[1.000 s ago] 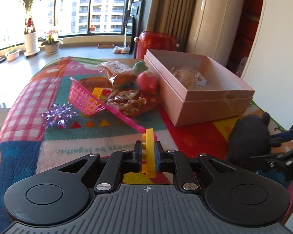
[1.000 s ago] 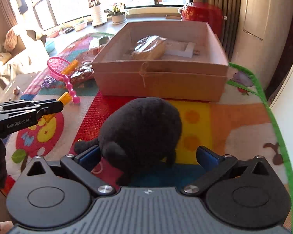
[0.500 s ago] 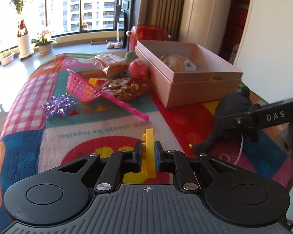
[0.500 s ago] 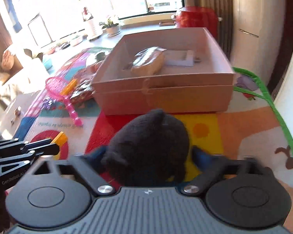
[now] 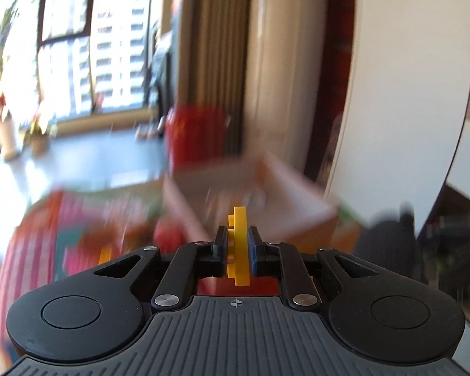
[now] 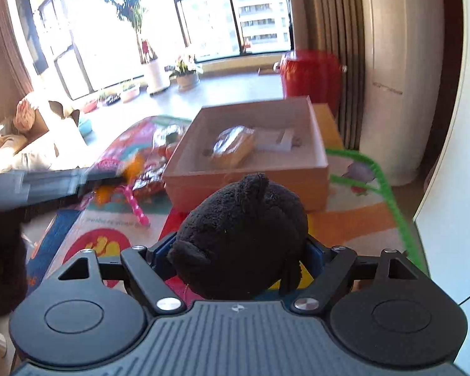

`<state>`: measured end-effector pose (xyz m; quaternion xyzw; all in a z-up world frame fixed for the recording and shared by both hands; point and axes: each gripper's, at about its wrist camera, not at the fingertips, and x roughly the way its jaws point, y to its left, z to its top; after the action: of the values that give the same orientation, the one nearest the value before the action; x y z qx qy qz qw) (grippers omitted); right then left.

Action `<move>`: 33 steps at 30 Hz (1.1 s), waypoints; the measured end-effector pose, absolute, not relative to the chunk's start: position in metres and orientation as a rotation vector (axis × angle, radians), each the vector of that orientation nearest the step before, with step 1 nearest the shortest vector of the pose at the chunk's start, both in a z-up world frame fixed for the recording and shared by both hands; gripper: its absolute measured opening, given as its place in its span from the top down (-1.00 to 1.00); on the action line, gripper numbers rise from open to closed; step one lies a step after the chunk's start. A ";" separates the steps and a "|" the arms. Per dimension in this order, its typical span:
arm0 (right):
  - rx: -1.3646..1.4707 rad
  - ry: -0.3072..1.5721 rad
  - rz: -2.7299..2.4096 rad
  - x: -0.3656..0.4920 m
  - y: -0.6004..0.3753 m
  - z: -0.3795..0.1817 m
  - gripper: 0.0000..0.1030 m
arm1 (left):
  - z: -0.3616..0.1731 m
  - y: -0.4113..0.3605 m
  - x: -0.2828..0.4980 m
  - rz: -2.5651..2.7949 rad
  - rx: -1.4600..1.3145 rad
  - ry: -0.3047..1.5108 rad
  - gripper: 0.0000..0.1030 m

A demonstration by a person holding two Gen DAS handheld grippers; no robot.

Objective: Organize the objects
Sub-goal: 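Carry the plush toy toward the box with the right tool while the left tool carries the yellow block there, then release the yellow block in the box with the left tool while the right tool drops the plush toy in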

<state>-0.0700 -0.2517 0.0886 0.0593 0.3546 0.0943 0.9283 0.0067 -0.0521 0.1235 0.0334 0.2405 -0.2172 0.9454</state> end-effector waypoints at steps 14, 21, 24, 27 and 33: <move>0.167 0.718 0.111 -0.066 -0.282 0.091 -0.57 | 0.092 -0.076 0.091 -0.454 -0.069 0.508 0.64; 0.196 0.572 0.116 -0.018 -0.286 0.138 -0.57 | 0.060 -0.026 0.036 -0.401 -0.033 0.598 0.64; 0.211 0.512 0.128 0.015 -0.281 0.156 -0.59 | 0.054 -0.008 0.016 -0.357 -0.029 0.608 0.64; 0.216 0.527 0.124 0.046 -0.276 0.153 -0.78 | 0.047 0.011 0.006 -0.309 -0.040 0.634 0.64; 0.237 0.632 0.074 0.060 -0.276 0.112 -0.87 | 0.037 0.038 -0.005 -0.216 -0.046 0.681 0.64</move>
<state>0.0598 -0.2760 0.1119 0.1163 0.3098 0.0363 0.9430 -0.0051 0.0384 0.0371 -0.0226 0.3334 -0.1058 0.9366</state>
